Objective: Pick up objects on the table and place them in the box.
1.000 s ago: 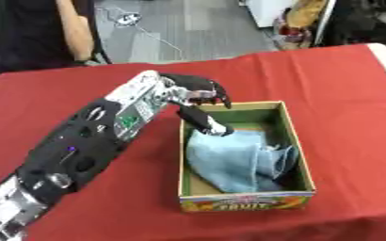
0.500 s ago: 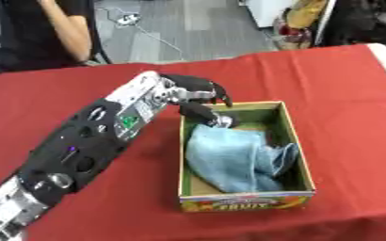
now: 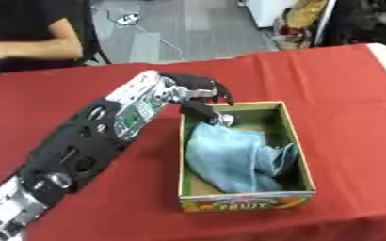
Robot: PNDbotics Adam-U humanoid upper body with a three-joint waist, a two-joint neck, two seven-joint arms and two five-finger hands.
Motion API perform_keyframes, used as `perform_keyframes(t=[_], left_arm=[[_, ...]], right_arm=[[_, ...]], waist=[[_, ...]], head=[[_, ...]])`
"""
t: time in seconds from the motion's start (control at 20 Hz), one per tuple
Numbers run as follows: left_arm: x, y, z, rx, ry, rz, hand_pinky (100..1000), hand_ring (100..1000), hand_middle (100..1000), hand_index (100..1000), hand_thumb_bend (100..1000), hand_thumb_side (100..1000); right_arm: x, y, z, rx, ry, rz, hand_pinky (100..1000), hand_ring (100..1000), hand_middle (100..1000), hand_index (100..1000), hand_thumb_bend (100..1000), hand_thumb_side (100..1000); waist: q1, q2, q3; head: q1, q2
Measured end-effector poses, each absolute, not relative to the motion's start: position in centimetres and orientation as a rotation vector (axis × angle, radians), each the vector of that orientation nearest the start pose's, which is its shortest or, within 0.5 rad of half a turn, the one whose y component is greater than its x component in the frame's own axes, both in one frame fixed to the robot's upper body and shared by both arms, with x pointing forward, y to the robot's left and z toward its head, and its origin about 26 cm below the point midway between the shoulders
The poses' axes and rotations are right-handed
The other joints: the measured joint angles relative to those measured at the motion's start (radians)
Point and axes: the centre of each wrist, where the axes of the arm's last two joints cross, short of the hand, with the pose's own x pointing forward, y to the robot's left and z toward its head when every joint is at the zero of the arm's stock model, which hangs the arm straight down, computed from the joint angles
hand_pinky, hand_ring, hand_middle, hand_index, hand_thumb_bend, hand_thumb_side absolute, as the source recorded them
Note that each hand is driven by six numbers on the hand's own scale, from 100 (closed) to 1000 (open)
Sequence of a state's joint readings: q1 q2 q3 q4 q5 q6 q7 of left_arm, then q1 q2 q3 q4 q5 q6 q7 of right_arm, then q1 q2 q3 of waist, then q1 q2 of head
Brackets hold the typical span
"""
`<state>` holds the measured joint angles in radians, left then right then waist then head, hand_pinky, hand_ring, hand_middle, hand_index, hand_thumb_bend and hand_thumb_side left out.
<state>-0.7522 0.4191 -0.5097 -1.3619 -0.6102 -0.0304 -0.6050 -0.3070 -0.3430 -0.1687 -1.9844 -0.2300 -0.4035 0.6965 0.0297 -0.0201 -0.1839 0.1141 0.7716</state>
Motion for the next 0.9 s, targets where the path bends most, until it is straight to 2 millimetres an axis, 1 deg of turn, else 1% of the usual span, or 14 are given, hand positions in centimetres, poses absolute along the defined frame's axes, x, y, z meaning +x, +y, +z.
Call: perform_keyframes(t=[0.1, 0.2, 0.25, 0.35, 0.45, 0.6, 0.7, 0.8, 0.85, 0.9], left_arm=[[40.5, 16.9, 16.1, 0.417, -1.518, -1.751, 635, 729, 850, 874, 342, 892], [40.2, 16.9, 16.7, 0.453, -1.679, -1.636, 625, 721, 844, 875, 335, 866], [40.1, 17.0, 16.8, 0.467, -1.751, -1.572, 623, 720, 848, 892, 332, 855], [39.9, 17.0, 16.8, 0.487, -1.847, -1.467, 625, 723, 851, 896, 327, 856], [39.8, 17.1, 16.7, 0.499, -1.898, -1.396, 628, 725, 855, 898, 325, 853], [39.6, 17.2, 16.6, 0.509, -1.93, -1.34, 629, 730, 859, 898, 320, 853], [39.4, 17.5, 16.6, 0.518, -1.947, -1.306, 628, 732, 864, 898, 292, 794], [38.9, 18.1, 16.6, 0.543, -1.974, -1.256, 619, 729, 863, 896, 294, 763], [38.6, 18.6, 16.7, 0.566, -1.989, -1.227, 619, 730, 862, 894, 315, 730], [38.2, 19.2, 16.8, 0.593, -2.01, -1.186, 619, 730, 862, 894, 315, 730]], right_arm=[[29.9, -30.4, 21.5, -0.21, 3.256, -1.407, 510, 689, 763, 943, 328, 630], [29.9, -30.4, 21.5, -0.209, 3.256, -1.408, 510, 689, 763, 943, 327, 631], [29.9, -30.4, 21.5, -0.208, 3.256, -1.408, 510, 689, 763, 943, 327, 631], [29.9, -30.4, 21.5, -0.205, 3.256, -1.41, 510, 689, 763, 943, 326, 631], [29.9, -30.4, 21.5, -0.204, 3.256, -1.41, 510, 689, 763, 943, 326, 631], [29.9, -30.4, 21.5, -0.204, 3.256, -1.41, 510, 689, 763, 943, 326, 631], [29.9, -30.4, 21.5, -0.204, 3.256, -1.41, 510, 690, 763, 943, 323, 632], [29.9, -30.4, 21.5, -0.203, 3.256, -1.41, 509, 690, 763, 943, 323, 632], [29.9, -30.4, 21.5, -0.203, 3.256, -1.41, 509, 690, 763, 943, 322, 632], [29.9, -30.4, 21.5, -0.202, 3.257, -1.41, 509, 690, 763, 943, 322, 632]], waist=[[0.0, 0.0, 0.001], [0.0, 0.0, 0.002], [0.0, 0.0, 0.002], [-0.001, 0.0, 0.002], [-0.001, 0.0, 0.002], [-0.002, 0.0, 0.002], [-0.003, 0.0, 0.003], [-0.004, 0.0, 0.006], [-0.004, 0.001, 0.007], [-0.005, 0.003, 0.008]], head=[[0.0, 0.0], [0.0, 0.0], [0.0, 0.0], [0.0, 0.0], [0.0, 0.0], [0.0, 0.0], [-0.001, 0.0], [-0.001, 0.0], [-0.001, 0.0], [-0.002, 0.0]])
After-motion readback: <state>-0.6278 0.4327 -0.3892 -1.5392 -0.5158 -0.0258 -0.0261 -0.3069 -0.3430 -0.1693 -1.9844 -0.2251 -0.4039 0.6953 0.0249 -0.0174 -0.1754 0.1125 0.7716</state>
